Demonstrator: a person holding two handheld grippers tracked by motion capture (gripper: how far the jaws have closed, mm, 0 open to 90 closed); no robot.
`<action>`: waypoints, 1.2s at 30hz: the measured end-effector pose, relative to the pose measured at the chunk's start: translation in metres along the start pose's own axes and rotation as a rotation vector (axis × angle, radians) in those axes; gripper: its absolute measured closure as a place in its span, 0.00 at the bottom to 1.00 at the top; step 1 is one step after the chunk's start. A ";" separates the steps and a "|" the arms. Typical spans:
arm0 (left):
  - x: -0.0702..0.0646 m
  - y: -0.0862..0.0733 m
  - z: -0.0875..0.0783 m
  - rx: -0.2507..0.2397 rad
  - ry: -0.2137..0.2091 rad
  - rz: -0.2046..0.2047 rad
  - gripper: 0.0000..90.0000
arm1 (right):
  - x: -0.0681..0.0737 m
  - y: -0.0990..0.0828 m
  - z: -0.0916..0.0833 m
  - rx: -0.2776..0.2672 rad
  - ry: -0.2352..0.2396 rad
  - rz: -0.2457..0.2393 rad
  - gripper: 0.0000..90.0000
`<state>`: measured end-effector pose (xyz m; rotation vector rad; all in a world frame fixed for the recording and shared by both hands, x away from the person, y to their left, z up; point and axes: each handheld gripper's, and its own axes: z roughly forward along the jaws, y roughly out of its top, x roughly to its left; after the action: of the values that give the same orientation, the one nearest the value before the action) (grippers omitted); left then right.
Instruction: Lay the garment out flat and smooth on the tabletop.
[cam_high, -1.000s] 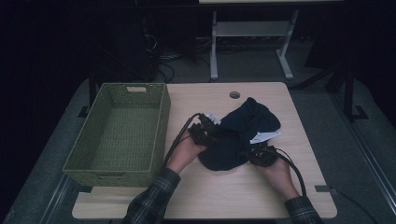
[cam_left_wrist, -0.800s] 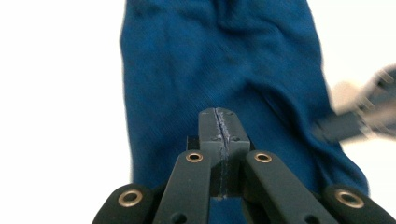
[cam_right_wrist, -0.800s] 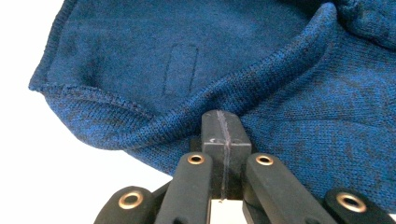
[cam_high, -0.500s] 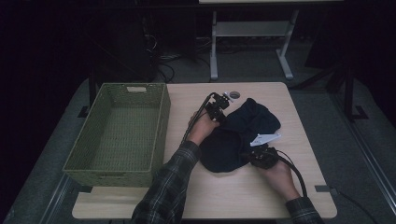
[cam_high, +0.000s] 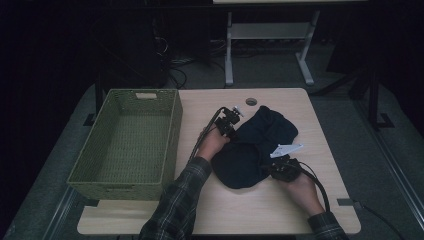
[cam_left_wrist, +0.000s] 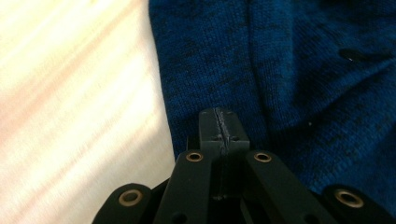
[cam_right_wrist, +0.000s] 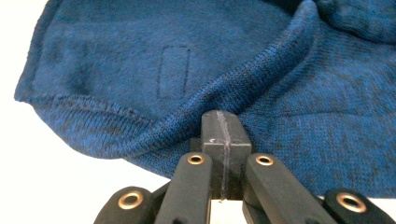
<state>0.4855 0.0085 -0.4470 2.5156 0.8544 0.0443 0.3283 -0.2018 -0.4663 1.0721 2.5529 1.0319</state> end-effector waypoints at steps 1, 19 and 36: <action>-0.003 -0.006 -0.002 -0.010 -0.006 -0.011 1.00 | 0.000 -0.001 -0.001 0.003 -0.001 0.001 1.00; -0.051 -0.075 -0.030 -0.031 -0.018 0.051 1.00 | 0.004 -0.012 -0.014 0.024 0.003 -0.033 1.00; -0.090 -0.129 -0.052 -0.025 -0.090 0.098 1.00 | 0.020 -0.026 -0.027 0.052 0.023 -0.060 1.00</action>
<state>0.3308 0.0676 -0.4484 2.5141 0.6904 -0.0262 0.2882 -0.2155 -0.4617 0.9951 2.6267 0.9728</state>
